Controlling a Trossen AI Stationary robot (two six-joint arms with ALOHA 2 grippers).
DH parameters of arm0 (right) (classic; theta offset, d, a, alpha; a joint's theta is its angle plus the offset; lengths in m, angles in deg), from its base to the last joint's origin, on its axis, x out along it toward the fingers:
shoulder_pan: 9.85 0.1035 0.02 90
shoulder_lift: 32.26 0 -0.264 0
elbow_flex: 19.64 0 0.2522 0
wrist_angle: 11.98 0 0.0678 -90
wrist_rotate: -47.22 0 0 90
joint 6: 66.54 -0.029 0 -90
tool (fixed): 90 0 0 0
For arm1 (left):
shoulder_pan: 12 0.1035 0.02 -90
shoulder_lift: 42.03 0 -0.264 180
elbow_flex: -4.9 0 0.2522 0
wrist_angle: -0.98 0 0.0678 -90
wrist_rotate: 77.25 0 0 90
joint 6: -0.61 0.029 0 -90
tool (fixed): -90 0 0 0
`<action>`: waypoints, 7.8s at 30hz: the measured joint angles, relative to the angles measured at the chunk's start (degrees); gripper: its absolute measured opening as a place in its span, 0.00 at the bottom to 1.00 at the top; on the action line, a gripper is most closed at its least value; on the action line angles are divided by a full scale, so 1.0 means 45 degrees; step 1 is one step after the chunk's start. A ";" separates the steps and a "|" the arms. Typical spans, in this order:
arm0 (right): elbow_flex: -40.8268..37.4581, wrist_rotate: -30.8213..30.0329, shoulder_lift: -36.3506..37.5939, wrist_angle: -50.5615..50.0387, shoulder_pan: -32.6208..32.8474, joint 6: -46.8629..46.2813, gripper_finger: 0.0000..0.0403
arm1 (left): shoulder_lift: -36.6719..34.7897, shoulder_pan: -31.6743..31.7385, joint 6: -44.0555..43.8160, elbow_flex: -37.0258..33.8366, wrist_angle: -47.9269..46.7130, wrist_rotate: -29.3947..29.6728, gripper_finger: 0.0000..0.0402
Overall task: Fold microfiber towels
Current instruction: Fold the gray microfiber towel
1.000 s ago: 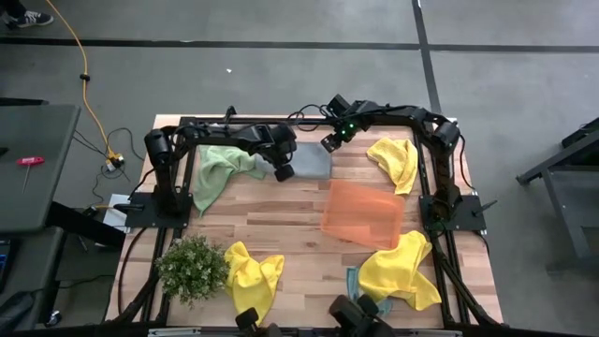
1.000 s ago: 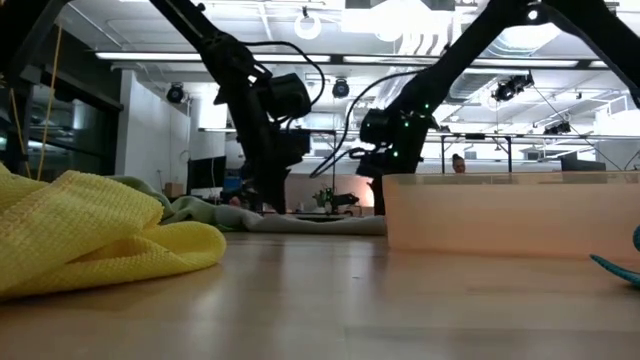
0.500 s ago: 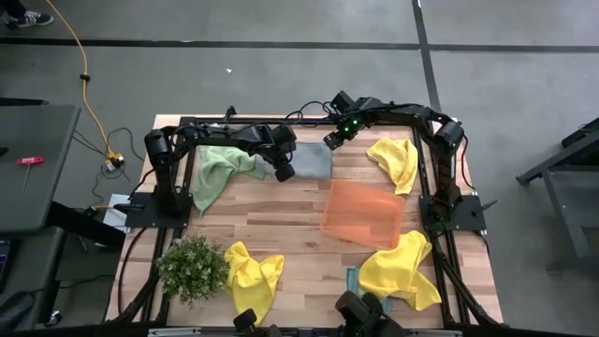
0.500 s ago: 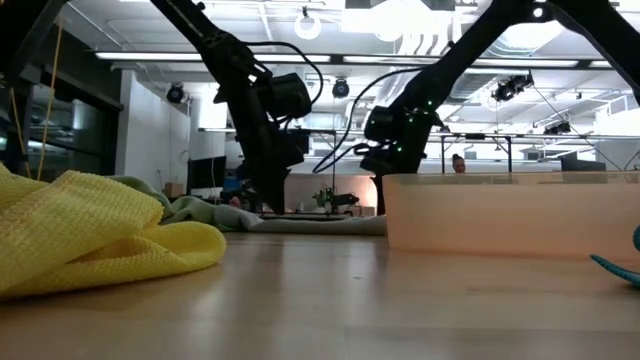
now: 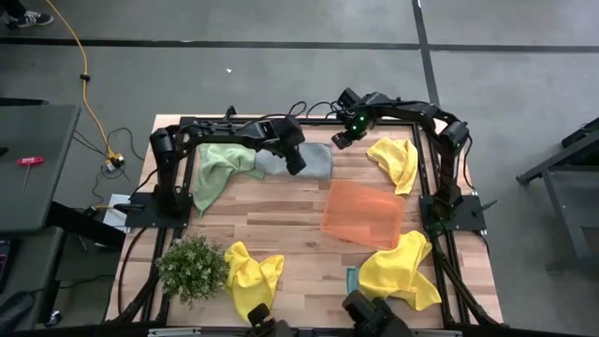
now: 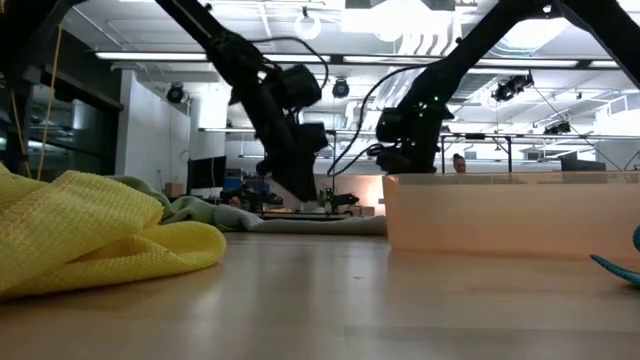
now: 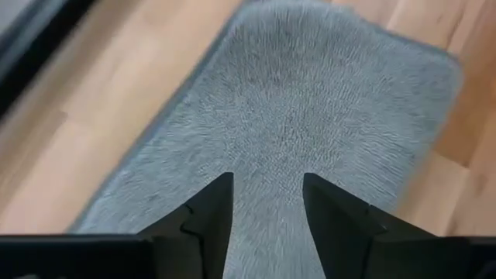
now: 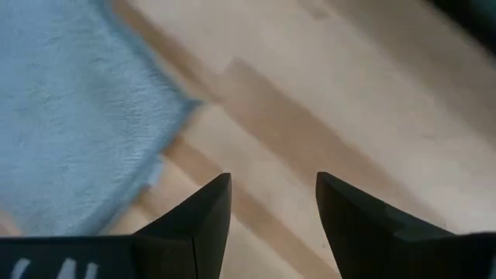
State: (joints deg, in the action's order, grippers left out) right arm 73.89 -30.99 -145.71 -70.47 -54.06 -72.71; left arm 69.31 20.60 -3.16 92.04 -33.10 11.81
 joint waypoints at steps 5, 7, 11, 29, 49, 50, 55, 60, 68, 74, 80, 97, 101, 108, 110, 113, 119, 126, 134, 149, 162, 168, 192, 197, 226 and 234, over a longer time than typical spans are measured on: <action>0.0000 0.0145 -0.0520 0.0379 0.0663 -0.0333 0.45 | 0.0850 -0.0330 -0.0203 -0.0034 -0.0152 -0.0203 0.33; 0.0000 0.0146 -0.0708 0.0610 0.0982 -0.0469 0.45 | 0.1071 -0.0473 -0.0371 -0.0029 -0.0135 -0.0059 0.31; 0.0010 -0.0178 -0.0896 0.1040 0.1586 -0.1118 0.45 | 0.1308 -0.0666 -0.0367 0.0026 -0.0095 0.0187 0.26; 0.0000 0.1728 -0.0706 0.4022 0.3414 -0.2230 0.45 | 0.1377 -0.0782 -0.0359 0.0007 -0.0097 0.0931 0.14; 0.0000 0.1892 0.0447 0.3628 0.2572 0.3108 0.45 | 0.1396 -0.0777 0.0219 -0.0029 0.0116 0.0938 0.14; 0.0000 0.1791 0.0358 0.3632 0.2609 0.3378 0.45 | 0.1401 -0.0777 0.0219 -0.0034 0.0207 0.0938 0.14; 0.0000 0.1008 -0.0374 0.4593 0.2817 0.3825 0.45 | 0.1411 -0.0772 0.0219 -0.0034 0.0277 0.0939 0.14; 0.0000 -0.0286 -0.0798 0.5759 0.2898 0.3698 0.45 | 0.1411 -0.0772 0.0219 -0.0034 0.0282 0.0938 0.14; 0.0000 -0.0842 -0.0816 0.5936 0.3044 0.4146 0.45 | 0.1411 -0.0772 0.0223 -0.0034 0.0340 0.0934 0.14; -0.0005 0.0317 -0.0859 0.5723 0.3458 0.4213 0.45 | 0.1430 -0.0787 0.0279 -0.0049 0.0624 0.0962 0.14; -0.0029 0.1859 -0.0840 0.5595 0.3356 0.4355 0.45 | 0.1426 -0.0797 0.0718 -0.0039 0.0718 0.0345 0.14; 0.0106 0.2269 0.0738 0.2885 0.1573 0.5845 0.45 | 0.1315 -0.0778 0.0773 -0.0074 0.1812 0.1257 0.14; 0.0006 0.1994 0.0883 0.2524 0.0982 0.5776 0.45 | 0.1441 -0.0842 0.1175 -0.0095 0.2019 0.1213 0.14; -0.0015 0.1845 0.2342 0.2695 -0.0291 0.5702 0.45 | 0.1435 -0.0812 0.1318 -0.0071 0.2553 0.1229 0.14; 0.0044 0.1935 0.2967 0.2812 -0.0621 0.5629 0.45 | 0.1426 -0.0832 0.1322 -0.0068 0.2920 0.1215 0.14; 0.0003 0.1877 0.3653 0.2776 -0.1039 0.5419 0.45 | 0.1407 -0.0840 0.1325 -0.0058 0.3653 0.1174 0.14; 0.0019 0.1845 0.5311 0.2997 -0.1599 0.5196 0.45 | 0.1447 -0.0899 0.1955 -0.0043 0.6607 0.0683 0.14; 0.0015 0.1821 0.6730 0.3428 -0.2111 0.4702 0.45 | 0.1262 -0.1019 0.3307 0.0275 0.7439 -0.0178 0.14; 0.0005 0.1928 0.7169 0.2711 -0.2181 0.3724 0.45 | -0.1256 -0.0623 0.4016 0.1749 0.1447 -0.0025 0.14; 0.0000 0.3429 0.5798 -0.0873 -0.0435 0.3690 0.45 | -0.1321 0.1357 0.3181 -0.0784 -0.3083 -0.1776 0.14; -0.0005 0.3904 0.1316 0.1073 0.1730 0.2923 0.45 | 0.0043 0.0559 0.2576 -0.0937 -0.2795 -0.2320 0.14; -0.0005 0.2510 -0.0020 0.1891 0.2091 0.1042 0.45 | 0.0129 0.0342 0.1933 -0.0913 -0.2770 -0.2319 0.14; 0.0000 -0.1884 0.0047 0.1199 0.0618 0.3133 0.45 | 0.0066 0.1188 0.2462 0.2138 -0.3514 -0.2009 0.14; 0.0000 -0.1118 0.1177 0.1468 0.0312 0.3152 0.45 | 0.0061 0.2027 0.1763 0.2560 -0.4107 -0.1677 0.14; 0.0000 0.0285 0.2162 0.1587 0.0015 0.3054 0.45 | 0.1836 0.2507 0.0161 0.2545 -0.3478 0.0349 0.62; 0.0000 0.0432 0.2162 0.1596 0.0010 0.3015 0.45 | 0.2463 0.2229 0.0207 0.2583 -0.3073 0.0466 0.62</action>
State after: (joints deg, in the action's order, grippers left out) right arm 73.89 -29.04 -135.98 -63.29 -54.01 -59.15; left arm 80.39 30.63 -2.23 103.67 -46.93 13.91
